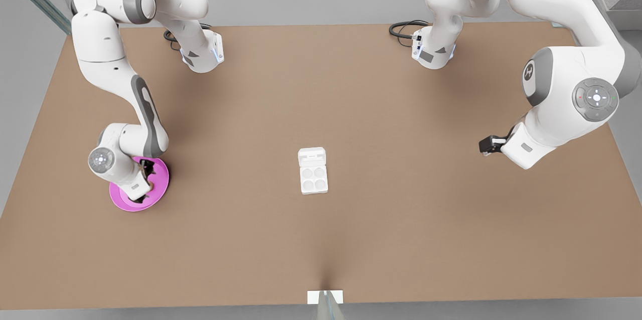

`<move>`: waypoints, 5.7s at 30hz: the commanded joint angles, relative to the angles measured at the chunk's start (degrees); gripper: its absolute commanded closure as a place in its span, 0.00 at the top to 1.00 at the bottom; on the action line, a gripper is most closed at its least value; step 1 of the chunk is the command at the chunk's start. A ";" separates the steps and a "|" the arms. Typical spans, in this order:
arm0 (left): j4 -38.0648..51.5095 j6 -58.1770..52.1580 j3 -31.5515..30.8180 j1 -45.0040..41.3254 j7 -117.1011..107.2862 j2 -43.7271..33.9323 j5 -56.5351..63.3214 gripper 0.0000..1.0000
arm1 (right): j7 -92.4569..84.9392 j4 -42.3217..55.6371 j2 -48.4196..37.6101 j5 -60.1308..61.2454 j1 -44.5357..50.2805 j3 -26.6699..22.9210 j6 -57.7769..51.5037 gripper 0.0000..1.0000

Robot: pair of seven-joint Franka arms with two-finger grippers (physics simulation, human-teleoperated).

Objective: Pack egg into the box and close the box lid

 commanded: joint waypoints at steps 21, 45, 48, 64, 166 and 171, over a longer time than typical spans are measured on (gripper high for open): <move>-0.03 -0.79 0.00 0.01 -0.05 0.26 0.00 1.00 | -0.53 1.77 2.34 -0.14 -1.94 -0.15 0.09 0.75; -0.03 -1.14 0.00 0.01 0.04 0.96 0.00 1.00 | -0.53 2.12 3.22 -0.05 -2.46 -0.06 0.00 0.57; -0.03 -1.14 0.00 0.01 0.04 1.05 0.00 1.00 | -0.53 2.21 3.22 -0.05 -2.55 -0.15 -0.09 0.56; -0.03 -1.41 0.00 0.01 0.04 1.05 -0.08 1.00 | -0.09 2.30 3.57 -0.05 -2.47 -0.06 -0.17 0.55; 5.50 42.89 -11.86 -26.80 -44.35 31.29 -12.74 0.21 | 85.69 34.11 -11.37 3.91 8.96 -0.68 -44.83 1.00; 4.98 12.92 7.03 -13.54 -29.61 16.08 -14.41 1.00 | 85.69 34.82 -11.46 4.08 8.52 -0.68 -44.91 1.00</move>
